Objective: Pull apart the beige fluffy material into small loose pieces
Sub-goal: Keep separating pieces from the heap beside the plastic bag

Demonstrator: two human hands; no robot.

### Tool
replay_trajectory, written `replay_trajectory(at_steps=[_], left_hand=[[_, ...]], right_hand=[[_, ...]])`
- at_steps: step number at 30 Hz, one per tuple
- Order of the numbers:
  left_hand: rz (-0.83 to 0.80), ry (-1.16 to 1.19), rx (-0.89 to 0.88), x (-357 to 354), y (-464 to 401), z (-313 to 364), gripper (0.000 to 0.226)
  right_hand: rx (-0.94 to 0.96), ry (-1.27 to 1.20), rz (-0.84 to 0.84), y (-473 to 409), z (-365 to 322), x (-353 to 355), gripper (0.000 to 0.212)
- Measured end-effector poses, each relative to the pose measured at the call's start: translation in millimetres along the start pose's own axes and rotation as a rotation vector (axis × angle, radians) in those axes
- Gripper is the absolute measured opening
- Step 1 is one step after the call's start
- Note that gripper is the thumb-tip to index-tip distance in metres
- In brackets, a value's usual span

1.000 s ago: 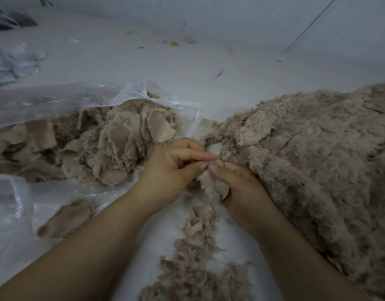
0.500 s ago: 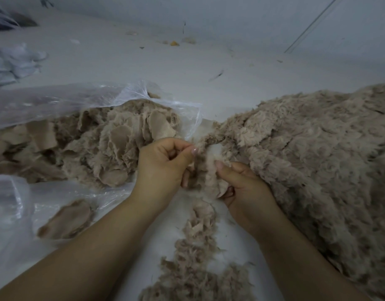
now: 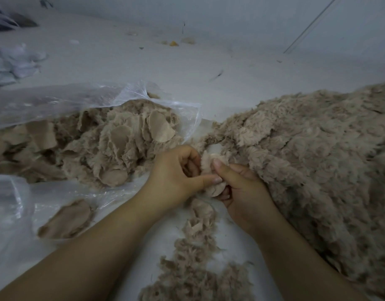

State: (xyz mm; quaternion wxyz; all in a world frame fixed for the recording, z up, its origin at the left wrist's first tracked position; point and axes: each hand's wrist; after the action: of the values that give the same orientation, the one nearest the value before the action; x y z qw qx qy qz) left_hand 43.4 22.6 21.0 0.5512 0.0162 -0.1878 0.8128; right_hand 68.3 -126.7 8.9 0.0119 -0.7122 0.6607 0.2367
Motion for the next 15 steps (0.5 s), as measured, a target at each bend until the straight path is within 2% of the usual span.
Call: replay_trajectory(at_steps=[4,6,7,8,10,11,12,13,15], left_hand=[[0.025,0.197,0.16,-1.7,-0.7,-3.5,0.015],[0.031,0.262,0.202,3.9,-4.4,-4.6,0.021],[-0.036,0.272,0.206,8.9,-7.2,-5.3,0.025],[-0.169,0.281,0.212,14.8,-9.4,-5.0,0.029],[-0.524,0.29,0.238,25.5,-10.6,-3.3,0.032],[-0.646,0.292,0.234,28.6,-9.9,-2.4,0.03],[-0.682,0.304,0.219,28.9,-8.9,-1.8,0.026],[-0.634,0.324,0.202,26.8,-7.7,-1.7,0.023],[-0.38,0.338,0.169,19.0,-5.2,-1.3,0.023]], right_hand=[[-0.002,-0.048,-0.005,-0.9,-1.2,-1.5,0.06],[-0.02,-0.087,0.011,-1.4,-1.5,-1.7,0.05],[-0.025,-0.09,0.019,-1.2,-1.5,-1.4,0.043],[-0.025,-0.079,0.026,-1.1,-1.0,-1.0,0.037],[-0.017,-0.04,0.043,0.2,-0.3,-1.0,0.031],[-0.012,-0.026,0.049,0.0,0.1,-0.6,0.031],[-0.004,-0.02,0.045,0.4,-0.2,-0.3,0.031],[0.007,-0.023,0.032,0.2,-0.2,0.1,0.031],[0.021,-0.043,-0.009,0.0,-0.4,0.2,0.03]])
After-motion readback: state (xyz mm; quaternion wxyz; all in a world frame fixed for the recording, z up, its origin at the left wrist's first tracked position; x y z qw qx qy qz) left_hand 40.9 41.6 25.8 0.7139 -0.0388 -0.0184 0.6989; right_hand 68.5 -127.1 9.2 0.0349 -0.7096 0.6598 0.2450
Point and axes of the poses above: each hand's wrist, its own y-axis away from the middle knuckle, its own x-axis out of the back of the hand, z = x × y, and after that the axes turned 14 degrees about z, right-handed
